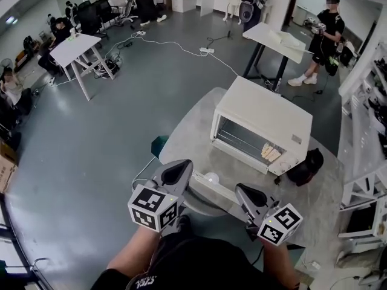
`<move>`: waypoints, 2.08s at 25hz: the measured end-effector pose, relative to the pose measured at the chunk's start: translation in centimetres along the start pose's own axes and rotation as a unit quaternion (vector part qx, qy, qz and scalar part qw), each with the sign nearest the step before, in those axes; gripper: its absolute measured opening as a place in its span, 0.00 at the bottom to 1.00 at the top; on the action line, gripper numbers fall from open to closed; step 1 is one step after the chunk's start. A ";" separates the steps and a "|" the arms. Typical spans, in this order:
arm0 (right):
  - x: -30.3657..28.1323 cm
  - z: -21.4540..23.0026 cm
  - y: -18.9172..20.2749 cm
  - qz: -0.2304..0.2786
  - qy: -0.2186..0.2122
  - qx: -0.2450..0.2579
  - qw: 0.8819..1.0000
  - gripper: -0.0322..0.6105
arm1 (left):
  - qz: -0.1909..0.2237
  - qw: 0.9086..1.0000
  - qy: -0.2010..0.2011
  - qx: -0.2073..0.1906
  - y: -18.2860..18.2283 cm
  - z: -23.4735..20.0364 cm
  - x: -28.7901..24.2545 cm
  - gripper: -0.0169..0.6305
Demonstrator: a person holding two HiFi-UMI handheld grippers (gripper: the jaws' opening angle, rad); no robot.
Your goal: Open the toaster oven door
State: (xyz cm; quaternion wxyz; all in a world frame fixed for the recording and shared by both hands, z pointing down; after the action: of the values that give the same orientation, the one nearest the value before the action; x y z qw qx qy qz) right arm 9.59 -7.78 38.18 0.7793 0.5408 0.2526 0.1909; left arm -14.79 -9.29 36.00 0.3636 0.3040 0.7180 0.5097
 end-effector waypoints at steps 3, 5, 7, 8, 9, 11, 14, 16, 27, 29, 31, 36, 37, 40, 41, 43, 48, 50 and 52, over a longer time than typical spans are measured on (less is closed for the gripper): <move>-1.7 -0.1 0.0 -0.006 0.013 -0.009 1.000 0.04 | -0.013 1.000 0.017 0.010 0.2 -1.9 -0.9 0.04; -2.6 -0.2 0.0 -0.008 0.028 -0.014 0.999 0.04 | -0.019 0.999 0.031 0.012 0.2 -3.0 -1.4 0.04; -3.3 -0.1 0.1 -0.005 0.044 -0.023 0.999 0.04 | -0.027 0.998 0.047 0.012 0.2 -3.8 -2.0 0.04; -3.6 -0.2 0.2 -0.003 0.050 -0.027 0.998 0.04 | -0.032 0.998 0.057 0.010 0.3 -4.0 -2.3 0.04; -3.9 -0.2 0.3 -0.001 0.054 -0.031 0.998 0.04 | -0.039 0.997 0.066 0.007 0.3 -4.1 -2.6 0.04; -4.4 -0.2 0.5 0.000 0.062 -0.038 0.997 0.04 | -0.052 0.995 0.082 -0.001 0.4 -4.3 -3.4 0.04; -4.8 0.4 1.1 -0.005 0.066 -0.051 0.996 0.04 | -0.063 0.993 0.095 -0.006 0.5 -4.1 -4.8 0.04; -4.7 1.1 1.6 -0.010 0.066 -0.059 0.996 0.04 | -0.070 0.993 0.095 -0.007 0.8 -3.7 -5.6 0.04; -0.2 4.6 3.8 -0.026 0.068 -0.075 0.995 0.04 | -0.103 0.990 0.100 -0.013 2.3 1.6 -9.4 0.04; 0.7 4.9 4.2 -0.028 0.065 -0.076 0.995 0.04 | -0.107 0.989 0.100 -0.019 2.7 2.7 -9.5 0.04; 1.6 5.2 4.6 -0.028 0.063 -0.080 0.994 0.04 | -0.107 0.990 0.094 -0.023 3.0 3.5 -9.5 0.04; 2.6 5.4 5.3 -0.044 0.052 -0.074 0.995 0.04 | -0.101 0.991 0.080 -0.020 3.6 4.6 -9.1 0.04; 2.7 5.5 5.2 -0.045 0.052 -0.072 0.995 0.04 | -0.102 0.991 0.080 -0.017 3.7 4.6 -9.2 0.04; 2.8 6.0 4.7 -0.044 0.062 -0.072 0.994 0.04 | -0.102 0.991 0.081 -0.013 3.9 4.4 -9.8 0.04; 2.8 6.2 4.7 -0.042 0.065 -0.075 0.994 0.04 | -0.101 0.991 0.081 -0.014 3.9 4.3 -10.0 0.04; 2.6 6.5 4.7 -0.038 0.065 -0.080 0.994 0.04 | -0.099 0.992 0.079 -0.019 4.0 3.9 -10.5 0.04; 2.1 7.8 6.0 -0.057 0.071 -0.085 0.992 0.04 | -0.108 0.992 0.070 -0.005 5.4 2.8 -11.8 0.04; 1.9 8.5 6.8 -0.061 0.076 -0.094 0.991 0.04 | -0.119 0.990 0.071 0.000 6.6 2.5 -12.4 0.04; 1.6 9.1 7.5 -0.068 0.081 -0.102 0.989 0.04 | -0.130 0.989 0.072 0.006 7.8 2.2 -12.9 0.04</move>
State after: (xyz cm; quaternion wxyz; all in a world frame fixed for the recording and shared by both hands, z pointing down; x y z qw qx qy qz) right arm 16.14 -11.07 47.58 0.8183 0.4228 0.3307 0.2055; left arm -5.36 -16.29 45.70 0.3725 0.1724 0.7787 0.4746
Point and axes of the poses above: the fingertips, and each gripper's own axes: x backward along the fingers, z to its right, y out of its underside, the point moved 8 cm from there along x, backward along the fingers, and after that the axes turned 3 degrees about y, right-handed, at the moved point
